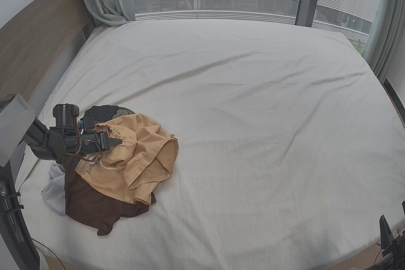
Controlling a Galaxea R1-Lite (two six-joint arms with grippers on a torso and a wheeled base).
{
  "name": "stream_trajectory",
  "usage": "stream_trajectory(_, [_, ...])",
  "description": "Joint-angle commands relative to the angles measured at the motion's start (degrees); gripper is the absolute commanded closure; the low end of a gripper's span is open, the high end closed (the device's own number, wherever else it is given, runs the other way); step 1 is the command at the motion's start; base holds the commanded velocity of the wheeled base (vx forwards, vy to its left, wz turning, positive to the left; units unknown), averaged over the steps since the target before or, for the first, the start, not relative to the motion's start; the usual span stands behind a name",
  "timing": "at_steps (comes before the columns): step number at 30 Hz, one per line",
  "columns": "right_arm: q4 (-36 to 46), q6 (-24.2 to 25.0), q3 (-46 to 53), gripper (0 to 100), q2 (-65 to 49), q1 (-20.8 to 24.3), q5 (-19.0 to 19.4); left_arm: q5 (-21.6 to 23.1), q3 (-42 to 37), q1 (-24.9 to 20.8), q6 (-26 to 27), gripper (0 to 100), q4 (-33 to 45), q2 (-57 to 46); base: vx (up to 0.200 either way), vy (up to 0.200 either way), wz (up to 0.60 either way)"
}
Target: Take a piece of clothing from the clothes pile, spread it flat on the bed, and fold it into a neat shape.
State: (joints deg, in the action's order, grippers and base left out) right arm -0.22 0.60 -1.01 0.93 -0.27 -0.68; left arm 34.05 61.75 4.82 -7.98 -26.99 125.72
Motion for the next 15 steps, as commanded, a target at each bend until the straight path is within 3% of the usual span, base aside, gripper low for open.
stream_trajectory(1, [0.0, 0.0, 1.0, 0, -0.6, 0.0, 0.0, 0.9, -0.9, 0.0, 0.3, 100, 0.0, -0.3, 0.0, 0.0, 0.0])
stream_trajectory(8, [0.0, 0.0, 1.0, 0, -0.6, 0.0, 0.0, 4.0, -3.9, 0.1, -0.8, 100, 0.1, -4.4, 0.0, 0.0, 0.0])
stream_trajectory(15, [0.0, 0.0, 1.0, 0, -0.6, 0.0, 0.0, 4.5, -6.9, 0.1, -8.0, 100, -2.4, -9.7, 0.0, 0.0, 0.0])
